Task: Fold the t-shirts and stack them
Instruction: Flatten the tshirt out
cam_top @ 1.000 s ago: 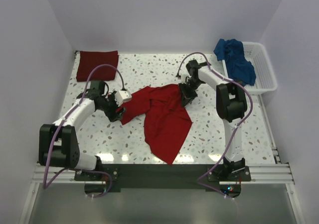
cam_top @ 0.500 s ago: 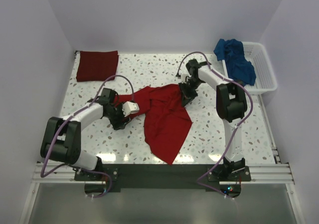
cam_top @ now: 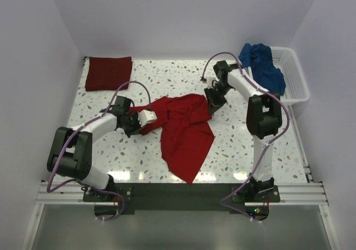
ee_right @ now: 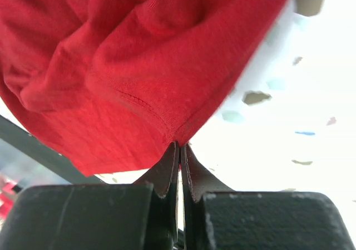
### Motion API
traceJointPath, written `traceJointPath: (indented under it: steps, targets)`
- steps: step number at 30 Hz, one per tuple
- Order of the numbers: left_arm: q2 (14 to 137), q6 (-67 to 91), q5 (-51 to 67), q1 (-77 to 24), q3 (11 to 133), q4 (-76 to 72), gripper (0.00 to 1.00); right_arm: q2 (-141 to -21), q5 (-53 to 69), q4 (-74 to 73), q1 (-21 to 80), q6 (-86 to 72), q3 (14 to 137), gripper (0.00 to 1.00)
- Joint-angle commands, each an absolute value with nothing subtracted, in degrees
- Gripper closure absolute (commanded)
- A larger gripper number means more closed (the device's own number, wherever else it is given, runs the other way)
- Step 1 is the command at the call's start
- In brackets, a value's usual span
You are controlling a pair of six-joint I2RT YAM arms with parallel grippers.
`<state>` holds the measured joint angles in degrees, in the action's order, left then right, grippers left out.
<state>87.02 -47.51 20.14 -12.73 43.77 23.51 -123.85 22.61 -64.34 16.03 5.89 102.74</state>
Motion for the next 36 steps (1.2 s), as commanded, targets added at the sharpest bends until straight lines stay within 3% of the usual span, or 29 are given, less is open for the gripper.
traceJointPath:
  steps: [1,8,14,23,36]
  targets:
    - [83.7,-45.5,21.2,-9.4,47.2,29.7,1.00,-117.1,20.0,-67.3,15.7,9.5,106.1,1.00]
    - [77.4,-40.4,30.9,2.8,67.9,41.6,1.00,-109.5,10.8,-69.3,15.2,15.5,111.8,1.00]
    - [72.3,-30.3,32.4,9.7,80.0,39.6,1.00,-102.4,-0.2,-66.8,14.9,19.6,120.2,1.00]
    - [65.9,-18.6,26.6,16.1,91.1,35.2,1.00,-88.6,-13.3,-56.8,14.9,25.0,124.3,1.00]
    - [59.5,-14.2,23.8,17.8,103.7,33.5,1.00,-75.9,-17.4,-50.5,14.9,26.5,128.1,1.00]
